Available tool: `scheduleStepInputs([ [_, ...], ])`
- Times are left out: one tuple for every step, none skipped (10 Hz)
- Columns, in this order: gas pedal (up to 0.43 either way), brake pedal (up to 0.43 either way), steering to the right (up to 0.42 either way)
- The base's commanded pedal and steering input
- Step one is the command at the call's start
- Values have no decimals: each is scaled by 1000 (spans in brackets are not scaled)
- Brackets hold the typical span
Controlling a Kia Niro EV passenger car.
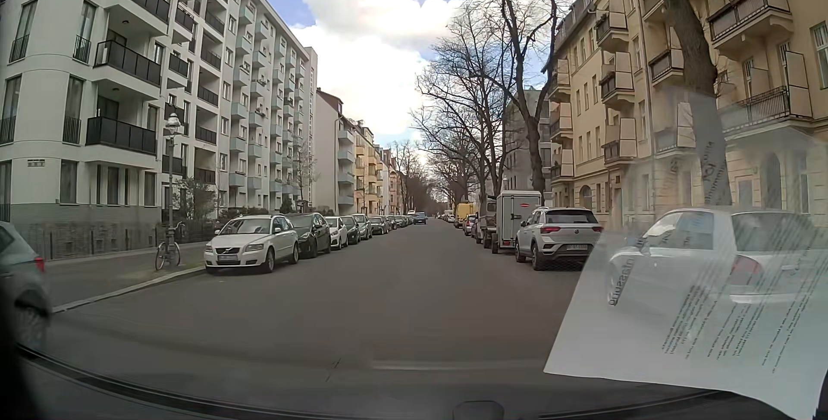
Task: Follow the waypoints while adhering to traffic rules and regulations
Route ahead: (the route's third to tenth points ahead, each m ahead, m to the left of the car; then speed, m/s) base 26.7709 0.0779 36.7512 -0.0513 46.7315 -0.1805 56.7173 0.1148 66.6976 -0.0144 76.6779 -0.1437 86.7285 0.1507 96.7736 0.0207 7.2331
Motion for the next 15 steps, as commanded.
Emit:
scheduleStepInputs([
  [39, 30, -1],
  [39, 30, 0],
  [39, 30, -1],
  [39, 30, -2],
  [47, 30, -3],
  [47, 30, -5],
  [47, 30, -7],
  [47, 30, -7],
  [47, 30, -7],
  [47, 30, -7],
  [47, 30, -7],
  [47, 30, -7],
  [47, 30, -7],
  [47, 30, -6],
  [59, 30, -6],
])
